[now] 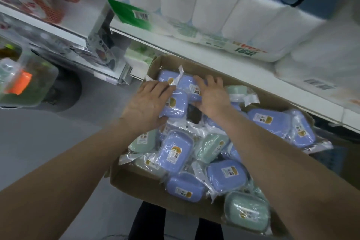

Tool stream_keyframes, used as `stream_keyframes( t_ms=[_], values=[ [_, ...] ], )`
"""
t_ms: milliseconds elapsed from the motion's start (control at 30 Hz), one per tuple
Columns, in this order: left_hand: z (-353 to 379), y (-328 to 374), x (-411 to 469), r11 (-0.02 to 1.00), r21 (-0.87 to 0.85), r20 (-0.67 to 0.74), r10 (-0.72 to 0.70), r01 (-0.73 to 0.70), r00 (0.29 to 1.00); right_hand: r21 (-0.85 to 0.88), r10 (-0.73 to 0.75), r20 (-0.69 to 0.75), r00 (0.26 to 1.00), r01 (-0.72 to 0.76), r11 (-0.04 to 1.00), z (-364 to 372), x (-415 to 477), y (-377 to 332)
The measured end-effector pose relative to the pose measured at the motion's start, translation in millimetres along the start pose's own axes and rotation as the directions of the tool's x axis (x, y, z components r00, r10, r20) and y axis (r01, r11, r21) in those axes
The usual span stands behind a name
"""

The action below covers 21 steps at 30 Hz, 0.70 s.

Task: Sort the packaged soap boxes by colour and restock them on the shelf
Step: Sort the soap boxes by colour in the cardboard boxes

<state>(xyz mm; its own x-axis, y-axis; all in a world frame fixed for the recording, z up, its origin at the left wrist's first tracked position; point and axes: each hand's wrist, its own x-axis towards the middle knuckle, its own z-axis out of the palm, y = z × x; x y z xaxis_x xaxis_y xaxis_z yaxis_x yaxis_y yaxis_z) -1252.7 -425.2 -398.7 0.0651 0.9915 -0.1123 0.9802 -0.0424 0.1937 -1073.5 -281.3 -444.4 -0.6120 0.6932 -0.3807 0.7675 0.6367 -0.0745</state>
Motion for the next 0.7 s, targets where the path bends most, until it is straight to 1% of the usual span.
stream_keyframes(
  t_ms=[100,167,233,333,433,500,600,633,700],
  values=[
    [4.0,-8.2,15.1,1.000,0.018,0.050,0.022,-0.023,0.998,0.016,-0.001,-0.020,1.000,0.001,1.000,0.9,6.0,0.0],
    [7.0,-14.0,17.5,0.999,0.024,0.070,0.025,-0.027,0.997,0.090,-0.033,-0.044,0.999,0.037,0.995,1.0,15.3,-1.8],
    [10.0,-20.1,15.0,0.999,0.033,0.069,0.024,-0.026,0.997,0.201,-0.078,-0.017,0.997,0.080,0.976,2.2,24.2,-5.6],
    [13.4,-26.5,9.2,0.998,0.036,0.093,0.045,-0.049,0.995,0.275,-0.104,0.035,0.994,0.091,0.957,7.6,28.7,-9.2],
    [16.0,-25.6,16.0,0.996,0.035,0.116,0.082,-0.086,0.990,0.351,-0.078,-0.027,0.997,0.083,0.933,9.3,16.5,0.5],
    [18.9,-20.5,26.6,0.995,0.012,0.171,0.098,-0.101,0.980,0.351,-0.054,-0.117,0.992,0.092,0.932,8.8,-2.0,13.6],
    [29.9,-11.1,36.7,0.996,0.018,0.322,0.072,-0.082,0.944,0.303,-0.039,-0.230,0.972,0.109,0.947,10.4,-35.9,32.8],
    [33.3,-8.3,37.0,0.996,0.025,0.357,0.068,-0.083,0.932,0.274,-0.043,-0.244,0.969,0.112,0.955,12.3,-47.3,37.7],
    [38.6,-4.0,33.9,0.995,0.041,0.380,0.064,-0.086,0.923,0.224,-0.059,-0.244,0.968,0.115,0.968,19.8,-68.4,43.9]
  ],
)
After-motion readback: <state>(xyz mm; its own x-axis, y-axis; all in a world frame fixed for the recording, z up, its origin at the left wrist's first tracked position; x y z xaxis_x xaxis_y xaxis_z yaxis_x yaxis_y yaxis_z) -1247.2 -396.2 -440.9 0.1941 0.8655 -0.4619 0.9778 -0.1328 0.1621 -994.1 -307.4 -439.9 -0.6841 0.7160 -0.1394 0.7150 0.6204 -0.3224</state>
